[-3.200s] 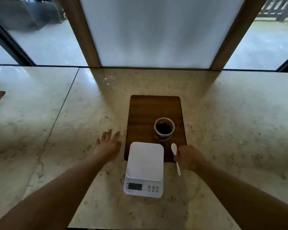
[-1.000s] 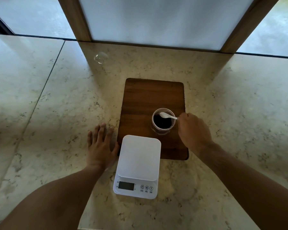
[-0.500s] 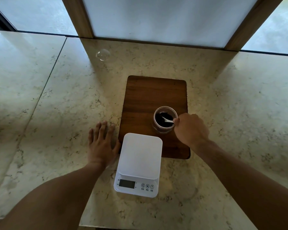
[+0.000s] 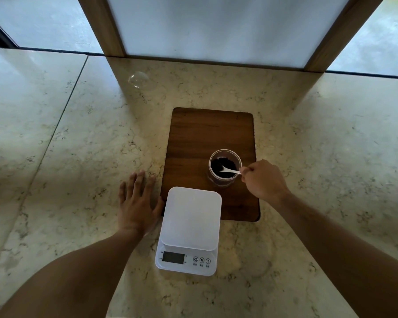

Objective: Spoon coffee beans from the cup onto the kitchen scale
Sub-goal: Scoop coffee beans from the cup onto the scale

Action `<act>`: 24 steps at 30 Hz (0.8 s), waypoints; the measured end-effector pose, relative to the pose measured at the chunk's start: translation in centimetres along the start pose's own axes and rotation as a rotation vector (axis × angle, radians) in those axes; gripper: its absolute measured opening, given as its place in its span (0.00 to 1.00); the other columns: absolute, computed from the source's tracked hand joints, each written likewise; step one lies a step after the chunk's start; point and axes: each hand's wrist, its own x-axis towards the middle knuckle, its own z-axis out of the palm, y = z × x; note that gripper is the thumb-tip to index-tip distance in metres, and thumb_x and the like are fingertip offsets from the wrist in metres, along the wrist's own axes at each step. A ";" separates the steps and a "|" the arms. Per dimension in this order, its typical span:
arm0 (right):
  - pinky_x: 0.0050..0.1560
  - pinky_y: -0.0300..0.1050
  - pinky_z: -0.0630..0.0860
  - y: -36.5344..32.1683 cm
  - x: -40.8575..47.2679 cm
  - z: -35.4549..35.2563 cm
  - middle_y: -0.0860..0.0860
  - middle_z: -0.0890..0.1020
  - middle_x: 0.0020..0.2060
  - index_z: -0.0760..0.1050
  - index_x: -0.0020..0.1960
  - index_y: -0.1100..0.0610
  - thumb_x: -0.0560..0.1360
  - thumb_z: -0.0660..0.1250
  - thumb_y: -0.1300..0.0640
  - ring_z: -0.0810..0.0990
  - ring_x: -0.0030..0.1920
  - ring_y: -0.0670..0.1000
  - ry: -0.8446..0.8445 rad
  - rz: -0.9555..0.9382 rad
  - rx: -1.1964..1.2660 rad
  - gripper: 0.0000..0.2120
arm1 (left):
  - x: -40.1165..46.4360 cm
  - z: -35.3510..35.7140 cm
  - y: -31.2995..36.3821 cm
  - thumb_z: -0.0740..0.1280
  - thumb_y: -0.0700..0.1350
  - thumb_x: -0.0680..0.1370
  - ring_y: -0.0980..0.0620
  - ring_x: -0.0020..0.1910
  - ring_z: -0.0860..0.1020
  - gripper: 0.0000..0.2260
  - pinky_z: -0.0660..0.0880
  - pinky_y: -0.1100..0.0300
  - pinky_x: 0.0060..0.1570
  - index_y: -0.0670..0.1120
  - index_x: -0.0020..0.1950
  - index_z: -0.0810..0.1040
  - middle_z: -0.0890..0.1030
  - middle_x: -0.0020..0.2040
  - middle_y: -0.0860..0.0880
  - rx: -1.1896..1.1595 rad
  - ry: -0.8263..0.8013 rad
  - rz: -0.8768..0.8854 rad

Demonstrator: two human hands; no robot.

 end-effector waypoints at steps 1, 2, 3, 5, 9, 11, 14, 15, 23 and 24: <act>0.32 0.44 0.69 0.1 0.0 0.0 0.60 0.83 0.34 0.81 0.39 0.63 0.79 0.60 0.52 0.80 0.33 0.57 -0.005 0.008 0.017 0.20 | 0.0 0.0 0.0 0.53 0.63 0.78 0.44 0.81 0.46 0.32 0.46 0.40 0.77 0.50 0.79 0.58 0.55 0.81 0.43 0.000 -0.001 0.000; 0.32 0.44 0.69 0.1 0.0 0.0 0.60 0.83 0.33 0.81 0.38 0.64 0.79 0.60 0.52 0.79 0.32 0.57 -0.011 0.013 0.030 0.20 | 0.1 0.0 0.0 0.54 0.63 0.78 0.44 0.81 0.46 0.32 0.46 0.40 0.77 0.50 0.79 0.58 0.55 0.81 0.43 0.001 -0.003 0.001; 0.31 0.44 0.69 0.2 0.0 0.0 0.60 0.82 0.32 0.81 0.38 0.64 0.79 0.60 0.52 0.77 0.30 0.56 -0.017 0.023 0.050 0.20 | 0.1 -0.1 0.1 0.53 0.63 0.78 0.44 0.81 0.46 0.32 0.46 0.40 0.77 0.50 0.79 0.58 0.55 0.81 0.43 0.004 -0.005 0.002; 0.29 0.43 0.68 0.3 0.1 0.1 0.57 0.80 0.29 0.81 0.36 0.62 0.79 0.61 0.52 0.74 0.27 0.53 -0.029 0.054 0.103 0.19 | 0.1 -0.1 0.1 0.53 0.63 0.78 0.44 0.81 0.46 0.32 0.46 0.40 0.77 0.50 0.79 0.58 0.55 0.81 0.43 0.008 -0.007 0.003; 0.27 0.42 0.67 0.5 0.1 0.1 0.51 0.77 0.24 0.80 0.32 0.57 0.78 0.62 0.50 0.72 0.24 0.50 -0.028 0.083 0.147 0.19 | -0.1 0.0 0.0 0.53 0.63 0.78 0.44 0.81 0.46 0.32 0.46 0.41 0.77 0.50 0.79 0.58 0.55 0.81 0.43 0.011 0.000 0.003; 0.27 0.42 0.67 0.6 0.1 0.0 0.51 0.77 0.24 0.79 0.31 0.55 0.78 0.62 0.50 0.72 0.24 0.50 -0.033 0.087 0.153 0.19 | -0.1 -0.1 0.0 0.53 0.63 0.78 0.44 0.81 0.46 0.32 0.46 0.40 0.77 0.50 0.79 0.58 0.55 0.81 0.43 0.004 0.002 0.003; 0.27 0.41 0.67 0.6 0.0 0.1 0.50 0.78 0.25 0.79 0.31 0.53 0.78 0.61 0.49 0.73 0.25 0.49 -0.038 0.105 0.158 0.19 | 0.0 -0.1 0.1 0.52 0.64 0.78 0.44 0.81 0.46 0.32 0.46 0.40 0.77 0.50 0.79 0.58 0.55 0.81 0.43 0.002 0.003 0.011; 0.27 0.41 0.67 0.7 0.0 0.1 0.50 0.78 0.26 0.79 0.32 0.53 0.78 0.61 0.49 0.73 0.25 0.49 -0.041 0.113 0.160 0.19 | 0.1 -0.1 0.1 0.52 0.64 0.78 0.44 0.81 0.46 0.32 0.45 0.40 0.77 0.50 0.79 0.57 0.55 0.81 0.43 0.003 0.001 0.012; 0.28 0.42 0.65 1.1 -0.6 -0.3 0.50 0.76 0.27 0.79 0.34 0.55 0.80 0.60 0.51 0.73 0.27 0.49 -0.050 0.131 0.193 0.18 | 0.1 -0.1 0.2 0.51 0.63 0.78 0.44 0.81 0.45 0.32 0.45 0.41 0.77 0.51 0.79 0.57 0.55 0.81 0.43 0.002 -0.013 -0.005; 0.28 0.42 0.65 1.1 -0.7 -0.4 0.50 0.76 0.27 0.79 0.34 0.55 0.80 0.60 0.51 0.72 0.27 0.49 -0.049 0.130 0.197 0.19 | 0.1 -0.1 0.3 0.51 0.63 0.78 0.44 0.81 0.45 0.32 0.44 0.41 0.77 0.51 0.79 0.57 0.54 0.81 0.43 0.002 -0.014 -0.004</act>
